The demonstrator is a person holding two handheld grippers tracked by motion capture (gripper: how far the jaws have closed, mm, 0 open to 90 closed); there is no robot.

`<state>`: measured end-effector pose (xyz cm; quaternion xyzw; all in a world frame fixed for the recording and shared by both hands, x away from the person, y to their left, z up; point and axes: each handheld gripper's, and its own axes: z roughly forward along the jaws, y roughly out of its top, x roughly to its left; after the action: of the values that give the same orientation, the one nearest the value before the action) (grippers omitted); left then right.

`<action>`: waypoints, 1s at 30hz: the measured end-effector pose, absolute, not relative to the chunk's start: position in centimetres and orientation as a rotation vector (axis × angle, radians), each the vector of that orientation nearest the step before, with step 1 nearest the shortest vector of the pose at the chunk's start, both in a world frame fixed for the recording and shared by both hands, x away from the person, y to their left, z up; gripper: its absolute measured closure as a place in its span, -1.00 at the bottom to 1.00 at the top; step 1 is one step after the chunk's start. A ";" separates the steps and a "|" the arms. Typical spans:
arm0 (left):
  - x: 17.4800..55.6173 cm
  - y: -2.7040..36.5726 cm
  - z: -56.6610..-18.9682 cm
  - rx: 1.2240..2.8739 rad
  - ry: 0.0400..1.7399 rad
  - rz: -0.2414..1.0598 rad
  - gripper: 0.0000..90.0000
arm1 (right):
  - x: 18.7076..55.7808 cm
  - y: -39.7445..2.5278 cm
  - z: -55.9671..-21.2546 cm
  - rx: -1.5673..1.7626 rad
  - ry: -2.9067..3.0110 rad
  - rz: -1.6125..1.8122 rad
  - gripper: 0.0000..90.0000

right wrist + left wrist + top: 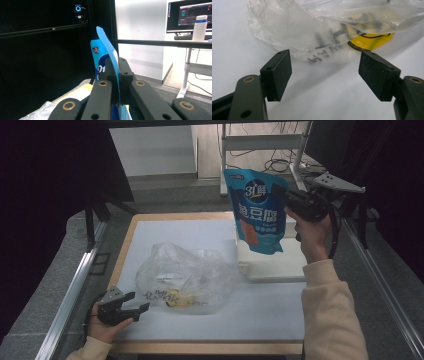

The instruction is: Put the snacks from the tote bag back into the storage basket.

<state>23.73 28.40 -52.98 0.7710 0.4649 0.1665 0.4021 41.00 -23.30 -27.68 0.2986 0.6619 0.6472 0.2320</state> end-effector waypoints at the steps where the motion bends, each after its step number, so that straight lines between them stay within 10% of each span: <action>1: 23.7 28.4 -53.0 1.950 1.174 0.421 -0.40 | 41.1 -23.4 -27.7 0.823 1.818 1.774 0.98; 30: 23.7 28.5 -53.1 1.950 1.180 0.418 -0.40 | 44.9 -24.5 -32.4 0.918 1.853 1.738 0.97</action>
<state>23.75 28.46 -53.05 0.7709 0.4667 0.1654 0.4007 44.94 -24.53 -32.43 0.3316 0.6693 0.6280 0.2184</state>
